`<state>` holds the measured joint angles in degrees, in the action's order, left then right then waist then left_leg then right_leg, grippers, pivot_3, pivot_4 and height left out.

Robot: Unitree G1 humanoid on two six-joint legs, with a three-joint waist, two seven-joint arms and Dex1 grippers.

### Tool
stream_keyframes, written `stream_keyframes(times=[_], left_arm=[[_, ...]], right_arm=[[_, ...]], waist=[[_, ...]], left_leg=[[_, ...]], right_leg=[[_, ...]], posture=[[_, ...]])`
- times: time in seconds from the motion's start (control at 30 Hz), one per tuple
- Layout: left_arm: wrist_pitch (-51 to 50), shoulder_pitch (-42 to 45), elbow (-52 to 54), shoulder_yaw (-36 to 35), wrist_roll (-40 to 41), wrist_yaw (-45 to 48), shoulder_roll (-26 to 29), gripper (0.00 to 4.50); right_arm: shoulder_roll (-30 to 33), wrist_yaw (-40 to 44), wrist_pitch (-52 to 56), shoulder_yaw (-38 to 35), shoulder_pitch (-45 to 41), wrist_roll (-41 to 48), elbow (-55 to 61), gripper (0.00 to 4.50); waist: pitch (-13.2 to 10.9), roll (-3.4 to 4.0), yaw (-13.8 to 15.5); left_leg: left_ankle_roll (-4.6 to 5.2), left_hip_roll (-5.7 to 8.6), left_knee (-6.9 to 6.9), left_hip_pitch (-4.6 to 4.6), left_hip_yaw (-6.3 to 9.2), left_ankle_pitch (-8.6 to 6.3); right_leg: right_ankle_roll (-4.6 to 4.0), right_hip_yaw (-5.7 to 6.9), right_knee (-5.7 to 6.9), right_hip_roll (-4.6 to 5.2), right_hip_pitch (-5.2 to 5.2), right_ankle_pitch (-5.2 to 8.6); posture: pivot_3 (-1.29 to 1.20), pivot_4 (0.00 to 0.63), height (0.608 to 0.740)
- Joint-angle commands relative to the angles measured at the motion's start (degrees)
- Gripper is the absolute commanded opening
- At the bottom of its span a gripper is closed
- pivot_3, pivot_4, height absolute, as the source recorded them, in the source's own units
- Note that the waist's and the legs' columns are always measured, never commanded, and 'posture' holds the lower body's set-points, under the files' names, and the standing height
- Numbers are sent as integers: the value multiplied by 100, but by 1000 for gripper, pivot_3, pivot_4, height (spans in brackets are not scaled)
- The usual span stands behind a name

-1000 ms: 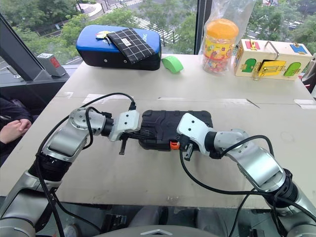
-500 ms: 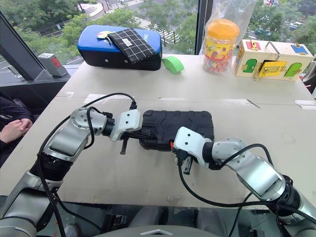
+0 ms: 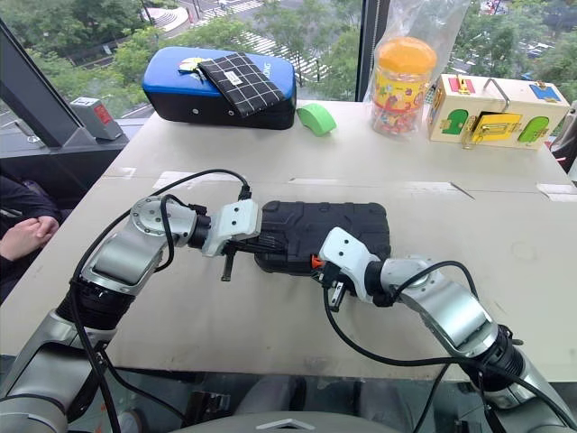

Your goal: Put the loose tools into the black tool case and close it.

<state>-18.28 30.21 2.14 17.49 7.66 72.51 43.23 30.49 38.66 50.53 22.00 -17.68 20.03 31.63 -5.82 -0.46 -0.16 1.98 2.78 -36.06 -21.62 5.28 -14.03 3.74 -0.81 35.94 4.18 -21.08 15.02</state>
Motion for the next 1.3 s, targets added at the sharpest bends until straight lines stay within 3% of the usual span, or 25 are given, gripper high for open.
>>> stream_keyframes(times=[0.03, 0.2, 0.6, 0.8, 0.93, 1.3], left_arm=[[-322, -371, -474, 655, -590, -15, 55, 0], [-330, -357, -503, 636, -579, -32, 31, 0], [-357, -389, -476, 600, -565, -51, 55, 0], [-382, -402, -471, 616, -541, -77, 47, 0], [-403, -396, -482, 594, -521, -95, 34, 0], [-440, -453, -393, 577, -498, -105, 55, 0]], right_arm=[[-133, 52, -127, -495, 117, 482, 752, 19], [-300, -447, -381, -660, 520, 254, 922, 19], [-193, -805, -910, 75, 740, -811, -151, 19], [-378, -617, -1008, -120, 813, -556, -196, 19], [-667, -320, -909, -611, 1119, 455, 609, 19], [-640, -708, -1269, -648, 1330, 42, 513, 19]], waist=[[-5, 9, 7], [-4, 12, 27], [-9, 15, 26], [-10, 11, 7], [-13, 13, 19], [-15, 16, 63]], left_leg=[[0, 0, 1, 0, 1, 0], [-1, -1, 12, -1, 14, -1], [-1, 0, 15, -1, 10, -1], [-1, 0, 13, 1, 12, -1], [-2, -1, 15, 0, 17, -1], [-8, 0, 41, 0, 22, -5]], right_leg=[[2, 0, 0, 1, 0, -1], [2, 11, -4, 1, -1, 0], [-7, 9, -9, 5, -1, 6], [-7, 3, -9, 3, -1, 6], [-7, 6, -9, 5, -1, 7], [-8, 8, -19, 9, -7, 9]], posture=[[0, 150, 740], [0, 150, 740], [0, 150, 740], [0, 150, 740], [0, 150, 740], [0, 150, 740]])
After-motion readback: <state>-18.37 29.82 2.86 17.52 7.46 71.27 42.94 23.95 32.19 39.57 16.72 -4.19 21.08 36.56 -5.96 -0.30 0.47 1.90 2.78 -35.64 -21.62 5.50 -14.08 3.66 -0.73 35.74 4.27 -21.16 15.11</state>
